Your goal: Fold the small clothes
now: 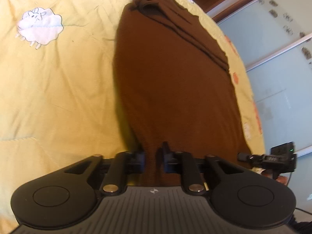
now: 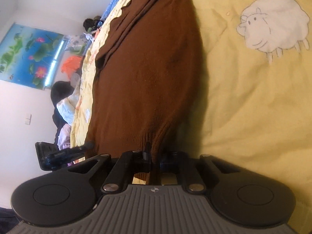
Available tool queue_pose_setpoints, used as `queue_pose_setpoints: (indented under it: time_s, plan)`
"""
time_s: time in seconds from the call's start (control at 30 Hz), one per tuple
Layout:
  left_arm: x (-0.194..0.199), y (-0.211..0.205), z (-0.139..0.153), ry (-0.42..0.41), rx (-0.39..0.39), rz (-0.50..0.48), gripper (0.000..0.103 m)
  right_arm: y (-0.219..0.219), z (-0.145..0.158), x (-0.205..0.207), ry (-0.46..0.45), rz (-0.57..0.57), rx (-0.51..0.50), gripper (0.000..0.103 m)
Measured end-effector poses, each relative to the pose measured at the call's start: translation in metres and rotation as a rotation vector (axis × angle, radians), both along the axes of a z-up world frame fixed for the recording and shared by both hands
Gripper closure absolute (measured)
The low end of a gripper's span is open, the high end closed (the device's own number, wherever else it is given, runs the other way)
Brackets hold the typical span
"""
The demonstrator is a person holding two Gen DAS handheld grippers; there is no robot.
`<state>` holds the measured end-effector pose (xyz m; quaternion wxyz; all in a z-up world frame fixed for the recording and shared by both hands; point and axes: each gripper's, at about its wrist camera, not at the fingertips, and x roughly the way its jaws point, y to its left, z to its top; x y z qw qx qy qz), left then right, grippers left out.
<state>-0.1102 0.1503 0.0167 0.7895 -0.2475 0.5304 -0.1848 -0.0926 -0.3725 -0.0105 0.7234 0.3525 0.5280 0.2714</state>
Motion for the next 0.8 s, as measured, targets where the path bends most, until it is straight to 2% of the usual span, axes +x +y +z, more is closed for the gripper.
queue_pose_setpoints:
  time_s: [0.07,0.13,0.23,0.33,0.47,0.6,0.7,0.8]
  plan:
    - [0.002,-0.002,0.003,-0.008,0.026,-0.011,0.097,0.001,0.003,-0.001,-0.034,-0.006,0.012,0.089]
    - [0.007,-0.001,0.012,-0.05,0.02,-0.017,0.097,0.001,0.007,0.004,-0.066,-0.017,0.054,0.089]
    - [0.025,0.001,0.037,-0.169,-0.063,-0.021,0.097,0.0,0.019,0.02,-0.129,-0.033,0.119,0.089]
    - [0.06,0.003,0.059,-0.293,-0.14,-0.017,0.097,-0.001,0.032,0.054,-0.193,-0.064,0.176,0.089]
    - [0.129,0.007,0.079,-0.4,-0.16,0.033,0.097,-0.009,0.054,0.123,-0.297,-0.15,0.199,0.089]
    - [0.212,0.01,0.084,-0.411,-0.16,0.116,0.097,-0.014,0.065,0.206,-0.347,-0.213,0.2,0.089]
    - [0.27,0.002,0.077,-0.405,-0.083,0.155,0.097,-0.014,0.062,0.269,-0.332,-0.239,0.152,0.089]
    - [0.319,-0.012,0.065,-0.382,-0.038,0.183,0.097,-0.011,0.05,0.323,-0.309,-0.266,0.071,0.089]
